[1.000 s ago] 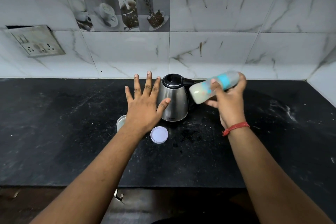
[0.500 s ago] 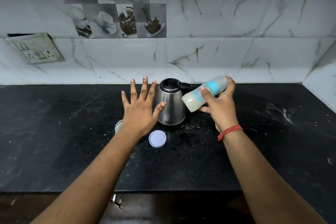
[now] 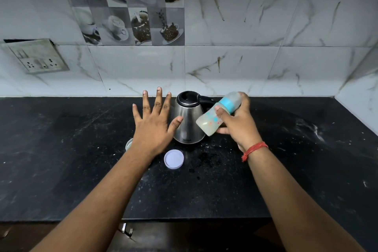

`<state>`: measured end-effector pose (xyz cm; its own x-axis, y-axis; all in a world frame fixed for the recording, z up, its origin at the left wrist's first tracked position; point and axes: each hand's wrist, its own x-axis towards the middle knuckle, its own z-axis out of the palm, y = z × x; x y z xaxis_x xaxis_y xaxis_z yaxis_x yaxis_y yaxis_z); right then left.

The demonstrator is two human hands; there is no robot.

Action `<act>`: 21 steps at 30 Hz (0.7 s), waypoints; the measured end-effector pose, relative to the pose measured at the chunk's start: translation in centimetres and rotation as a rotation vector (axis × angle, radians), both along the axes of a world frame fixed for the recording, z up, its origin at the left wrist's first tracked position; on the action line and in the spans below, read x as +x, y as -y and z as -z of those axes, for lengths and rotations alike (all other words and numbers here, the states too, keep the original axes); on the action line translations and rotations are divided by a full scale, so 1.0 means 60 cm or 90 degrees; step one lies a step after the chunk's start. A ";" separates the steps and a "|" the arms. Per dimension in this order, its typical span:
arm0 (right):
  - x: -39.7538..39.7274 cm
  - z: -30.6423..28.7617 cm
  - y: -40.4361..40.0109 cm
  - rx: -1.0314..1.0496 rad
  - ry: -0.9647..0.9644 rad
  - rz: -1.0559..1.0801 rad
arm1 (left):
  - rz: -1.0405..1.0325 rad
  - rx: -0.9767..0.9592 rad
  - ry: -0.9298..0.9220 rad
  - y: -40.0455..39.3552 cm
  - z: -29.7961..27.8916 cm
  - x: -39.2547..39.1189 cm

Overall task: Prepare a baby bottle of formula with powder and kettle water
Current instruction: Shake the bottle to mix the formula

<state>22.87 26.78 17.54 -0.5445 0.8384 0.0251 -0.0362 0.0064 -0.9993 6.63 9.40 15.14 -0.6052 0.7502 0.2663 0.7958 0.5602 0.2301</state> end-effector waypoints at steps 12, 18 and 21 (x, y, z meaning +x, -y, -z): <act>0.001 0.002 -0.003 0.010 -0.068 0.154 | -0.008 0.003 0.005 -0.002 -0.002 0.004; -0.003 -0.004 -0.001 0.019 -0.037 0.109 | -0.006 0.008 0.009 -0.003 0.000 0.005; -0.002 -0.009 -0.002 0.020 -0.067 0.139 | -0.002 0.014 0.004 -0.002 0.000 0.007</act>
